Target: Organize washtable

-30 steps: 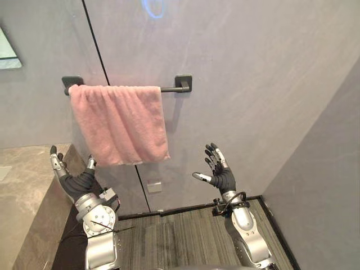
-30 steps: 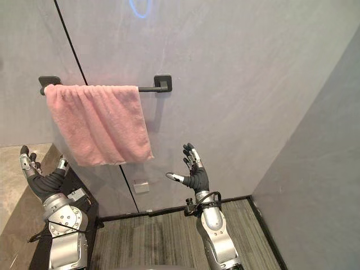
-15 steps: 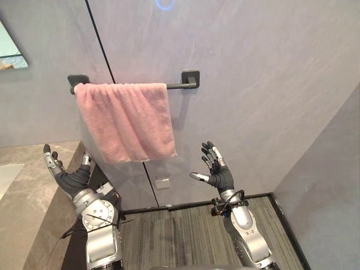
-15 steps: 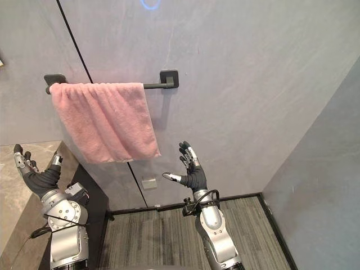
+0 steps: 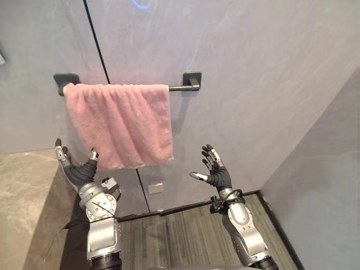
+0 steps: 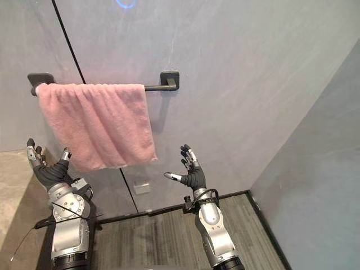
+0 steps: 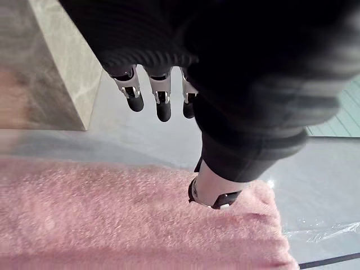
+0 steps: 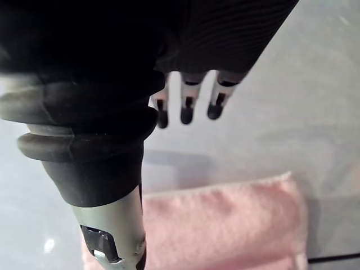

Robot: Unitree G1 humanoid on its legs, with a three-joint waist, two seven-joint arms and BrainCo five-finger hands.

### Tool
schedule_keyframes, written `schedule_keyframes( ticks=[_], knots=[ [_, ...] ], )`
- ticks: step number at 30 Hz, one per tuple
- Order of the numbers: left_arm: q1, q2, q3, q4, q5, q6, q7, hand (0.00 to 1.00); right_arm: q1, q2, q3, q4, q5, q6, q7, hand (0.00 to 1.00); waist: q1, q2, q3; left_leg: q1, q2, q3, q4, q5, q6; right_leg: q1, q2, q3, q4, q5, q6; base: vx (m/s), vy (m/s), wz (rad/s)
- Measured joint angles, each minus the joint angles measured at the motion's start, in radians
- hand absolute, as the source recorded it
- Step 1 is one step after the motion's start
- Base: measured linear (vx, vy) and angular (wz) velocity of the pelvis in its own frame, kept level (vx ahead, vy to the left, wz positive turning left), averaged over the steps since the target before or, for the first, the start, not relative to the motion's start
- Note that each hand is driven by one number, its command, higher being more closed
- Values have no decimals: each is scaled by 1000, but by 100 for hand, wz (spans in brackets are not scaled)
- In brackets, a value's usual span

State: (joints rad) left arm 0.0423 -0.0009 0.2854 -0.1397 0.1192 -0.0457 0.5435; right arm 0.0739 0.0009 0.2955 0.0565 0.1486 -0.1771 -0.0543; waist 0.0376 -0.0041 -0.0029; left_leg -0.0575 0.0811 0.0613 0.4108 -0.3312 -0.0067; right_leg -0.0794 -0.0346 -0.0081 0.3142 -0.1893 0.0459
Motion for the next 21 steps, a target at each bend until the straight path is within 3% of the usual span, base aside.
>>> schedule_keyframes(
  ticks=[4,6,9,10,11,12,16,21],
  knots=[
    [32,-18,22,-8,-2,0,-17,0,34,0,-5,-15,10,0,1,0,7,11,10,-12,40,-29,85,-3,-40,25,21,-56,30,-36,-26,99,-123,35],
    [33,-28,26,-8,-1,0,-35,0,30,-9,-11,-17,12,0,1,0,9,1,12,-58,42,-30,148,13,-73,36,8,-62,20,-36,-33,90,-84,24],
    [37,-32,16,-9,8,2,-65,0,29,-11,-36,-47,21,1,2,0,7,1,25,-71,61,-32,46,15,-69,65,-27,-75,-11,-32,-35,72,7,16],
    [37,-32,12,-12,8,2,-65,0,24,-12,-44,-47,27,0,2,0,5,11,22,-69,63,-52,-47,35,-78,75,-36,-75,-27,-27,-27,106,137,-1],
    [39,-33,11,-15,9,2,-65,0,22,-12,-48,-46,42,0,2,0,7,15,21,-64,56,-71,-93,106,-90,78,-43,-66,-37,-21,-17,138,213,-18],
    [43,-29,12,-28,10,3,-63,0,19,-5,-48,-41,48,1,2,0,13,20,13,-39,44,-68,-122,162,-92,86,-51,-47,-63,-9,2,121,192,-21],
    [54,-27,9,-170,11,5,-55,0,4,5,-22,-79,50,1,14,0,13,-16,24,-60,28,-39,-90,158,-75,119,-73,-43,-174,65,34,83,170,-12],
    [11,5,6,-298,9,-4,-36,0,-78,16,25,-200,51,-8,11,0,34,-10,33,-135,37,-1,-66,139,-46,54,-72,-30,-216,132,47,-34,93,-22]
  ],
)
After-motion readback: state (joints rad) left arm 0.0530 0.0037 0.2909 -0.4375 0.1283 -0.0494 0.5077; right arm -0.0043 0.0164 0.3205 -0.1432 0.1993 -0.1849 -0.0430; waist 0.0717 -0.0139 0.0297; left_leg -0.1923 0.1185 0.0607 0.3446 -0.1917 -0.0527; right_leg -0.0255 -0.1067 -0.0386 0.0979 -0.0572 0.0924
